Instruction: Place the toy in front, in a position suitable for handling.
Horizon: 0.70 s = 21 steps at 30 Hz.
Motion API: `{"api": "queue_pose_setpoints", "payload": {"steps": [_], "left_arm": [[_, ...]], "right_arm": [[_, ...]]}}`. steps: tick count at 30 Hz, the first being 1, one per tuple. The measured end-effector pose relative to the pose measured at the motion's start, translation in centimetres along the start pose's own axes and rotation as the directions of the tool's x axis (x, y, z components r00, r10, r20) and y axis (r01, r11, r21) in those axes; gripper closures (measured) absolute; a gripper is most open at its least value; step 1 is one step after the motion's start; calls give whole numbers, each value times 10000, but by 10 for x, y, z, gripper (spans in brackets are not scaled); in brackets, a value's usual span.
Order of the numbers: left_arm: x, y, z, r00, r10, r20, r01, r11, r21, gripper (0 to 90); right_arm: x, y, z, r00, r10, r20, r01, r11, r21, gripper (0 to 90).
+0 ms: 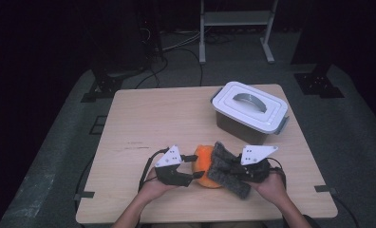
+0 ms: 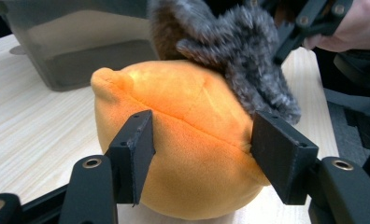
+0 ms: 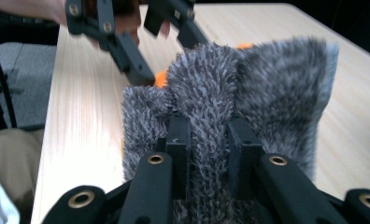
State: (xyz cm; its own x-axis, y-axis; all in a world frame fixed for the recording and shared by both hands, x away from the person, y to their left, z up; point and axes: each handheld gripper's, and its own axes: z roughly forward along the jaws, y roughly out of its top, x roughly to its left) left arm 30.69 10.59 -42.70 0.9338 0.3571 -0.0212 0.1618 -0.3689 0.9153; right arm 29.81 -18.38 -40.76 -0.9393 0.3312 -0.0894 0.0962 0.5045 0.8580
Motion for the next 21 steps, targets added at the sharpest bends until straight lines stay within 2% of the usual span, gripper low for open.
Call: {"api": "queue_pose_setpoints", "payload": {"steps": [4, 7, 9, 13, 16, 19, 21], "left_arm": [[-3, 1, 2, 9997, 212, 157, -213, 9998, 46, 390], [-9, 2, 5, 9971, 647, 409, -650, 9979, 56, 390], [-12, 2, 5, 9951, 860, 482, -867, 9961, 128, 384], [-11, 2, 4, 9953, 842, 476, -852, 9962, 196, 386], [-11, 1, 3, 9947, 876, 540, -887, 9959, 179, 386], [-13, 2, 5, 9931, 965, 664, -976, 9951, 142, 386], [-15, 1, 6, 9911, 1063, 799, -1075, 9941, 113, 386]], "right_arm": [[0, 1, -3, 10000, -5, 64, 5, 10000, 47, 729], [3, 6, -6, 10000, -1, 95, 4, 9993, -372, 729], [4, 9, -5, 9998, -149, 105, 153, 9992, -367, 729], [2, 5, -4, 10000, -63, -10, 63, 9999, -123, 731], [-5, 1, -7, 9997, 134, 200, -134, 9999, -4, 730], [-9, -1, -12, 9983, 337, 480, -331, 9994, -122, 732], [-6, 4, -12, 9986, 177, 500, -164, 9995, -260, 733]]}}
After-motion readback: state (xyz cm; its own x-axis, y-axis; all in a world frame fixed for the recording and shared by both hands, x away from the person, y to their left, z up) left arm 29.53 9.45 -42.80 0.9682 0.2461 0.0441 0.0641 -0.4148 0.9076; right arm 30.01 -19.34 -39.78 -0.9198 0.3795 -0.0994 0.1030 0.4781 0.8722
